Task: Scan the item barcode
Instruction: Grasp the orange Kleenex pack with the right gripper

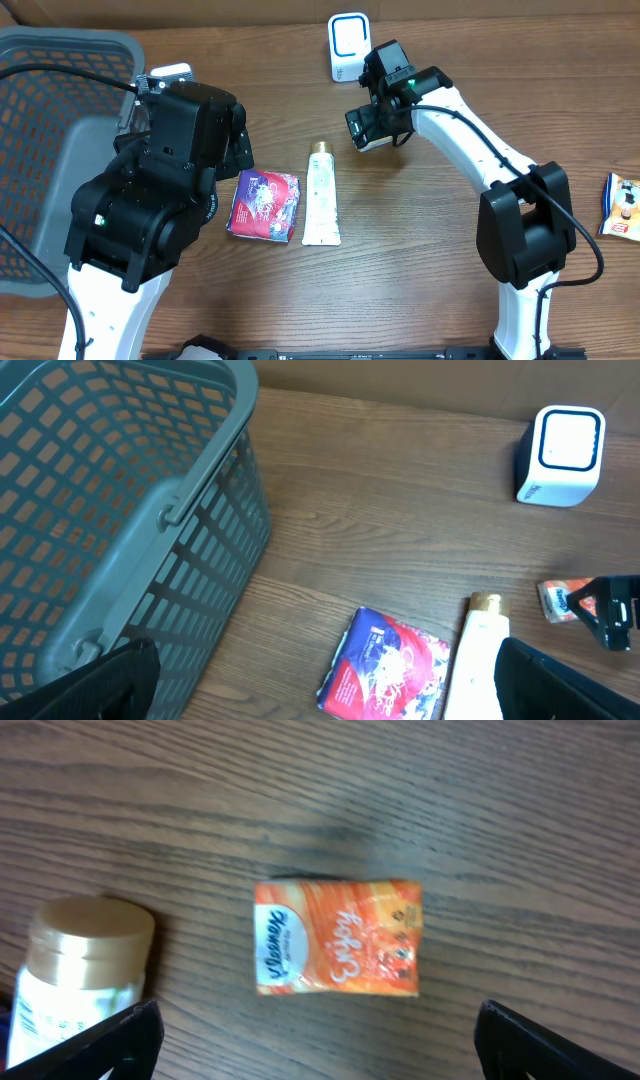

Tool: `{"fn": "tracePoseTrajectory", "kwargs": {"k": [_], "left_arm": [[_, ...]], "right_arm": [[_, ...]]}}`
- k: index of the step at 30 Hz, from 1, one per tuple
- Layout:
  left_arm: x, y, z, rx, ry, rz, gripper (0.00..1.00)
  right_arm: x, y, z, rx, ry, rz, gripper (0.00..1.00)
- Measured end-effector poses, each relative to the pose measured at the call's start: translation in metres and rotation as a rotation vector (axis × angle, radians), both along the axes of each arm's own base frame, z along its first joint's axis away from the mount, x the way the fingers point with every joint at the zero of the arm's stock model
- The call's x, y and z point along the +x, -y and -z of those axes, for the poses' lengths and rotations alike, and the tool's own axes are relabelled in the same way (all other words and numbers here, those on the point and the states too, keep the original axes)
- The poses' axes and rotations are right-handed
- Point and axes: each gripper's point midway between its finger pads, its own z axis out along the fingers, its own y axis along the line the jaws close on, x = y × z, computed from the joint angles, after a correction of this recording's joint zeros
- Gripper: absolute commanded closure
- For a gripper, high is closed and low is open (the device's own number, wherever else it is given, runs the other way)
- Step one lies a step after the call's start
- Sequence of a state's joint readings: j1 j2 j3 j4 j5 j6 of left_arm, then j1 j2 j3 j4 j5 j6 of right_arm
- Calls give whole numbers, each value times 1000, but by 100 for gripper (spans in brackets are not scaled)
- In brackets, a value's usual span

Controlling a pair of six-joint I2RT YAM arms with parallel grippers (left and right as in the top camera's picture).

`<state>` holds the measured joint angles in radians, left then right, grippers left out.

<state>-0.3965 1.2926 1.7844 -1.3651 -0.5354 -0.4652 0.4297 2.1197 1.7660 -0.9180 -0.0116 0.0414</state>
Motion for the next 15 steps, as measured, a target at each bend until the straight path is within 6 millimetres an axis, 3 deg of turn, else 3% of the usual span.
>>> {"fn": "tracePoseTrajectory", "kwargs": {"k": [4,10,15], "left_arm": [[-1,0,1,2,-4,0,0],[-2,-5,0,23,-4,-17,0],[-2,-8,-1,38,-1,-28,0]], "right_arm": [[0,-2,14,-11,-21,-3,0],[0,5,75,-84,-95,-9,0],[9,4,76,-106,-53,-3,0]]}}
